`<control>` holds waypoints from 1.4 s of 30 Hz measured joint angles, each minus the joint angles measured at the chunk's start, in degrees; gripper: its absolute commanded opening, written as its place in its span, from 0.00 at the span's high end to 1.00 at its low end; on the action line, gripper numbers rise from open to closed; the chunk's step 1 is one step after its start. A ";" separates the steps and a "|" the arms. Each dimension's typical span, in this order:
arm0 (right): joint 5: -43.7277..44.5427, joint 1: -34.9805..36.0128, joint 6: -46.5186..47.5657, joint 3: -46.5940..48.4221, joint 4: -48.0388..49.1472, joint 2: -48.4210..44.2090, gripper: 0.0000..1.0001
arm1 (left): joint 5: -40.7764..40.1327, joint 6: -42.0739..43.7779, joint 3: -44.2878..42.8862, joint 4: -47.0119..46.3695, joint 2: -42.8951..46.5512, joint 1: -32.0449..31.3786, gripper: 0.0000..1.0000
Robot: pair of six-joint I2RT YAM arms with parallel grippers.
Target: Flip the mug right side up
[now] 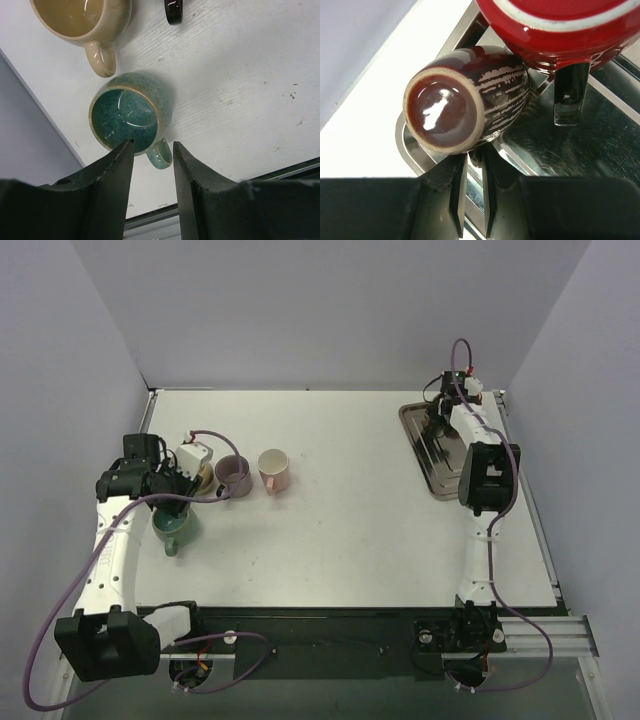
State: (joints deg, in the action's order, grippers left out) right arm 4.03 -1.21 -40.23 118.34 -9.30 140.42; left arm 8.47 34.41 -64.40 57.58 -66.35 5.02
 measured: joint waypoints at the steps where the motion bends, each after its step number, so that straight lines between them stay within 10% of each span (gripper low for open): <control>1: -0.52 -0.13 0.42 -1.44 -0.07 -1.07 1.00 | 0.17 0.22 -0.35 0.31 0.26 0.00 0.53; 10: -4.94 -0.20 8.76 -12.15 -6.86 -9.99 0.95 | 1.86 0.81 -1.64 0.66 1.77 0.02 0.53; 21: -3.76 0.17 18.10 -23.10 -15.54 -16.98 0.59 | 4.00 0.85 -1.66 0.81 1.92 0.02 0.53; 42: 0.09 0.55 22.75 -15.23 -19.08 -13.09 0.56 | 5.97 1.84 -4.33 3.54 3.39 0.04 0.53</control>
State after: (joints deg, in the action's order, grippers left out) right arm 4.12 -0.67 -17.47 103.11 -28.38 127.33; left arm 14.44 36.25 -68.73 61.12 -62.96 5.06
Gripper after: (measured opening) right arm 0.442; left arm 0.472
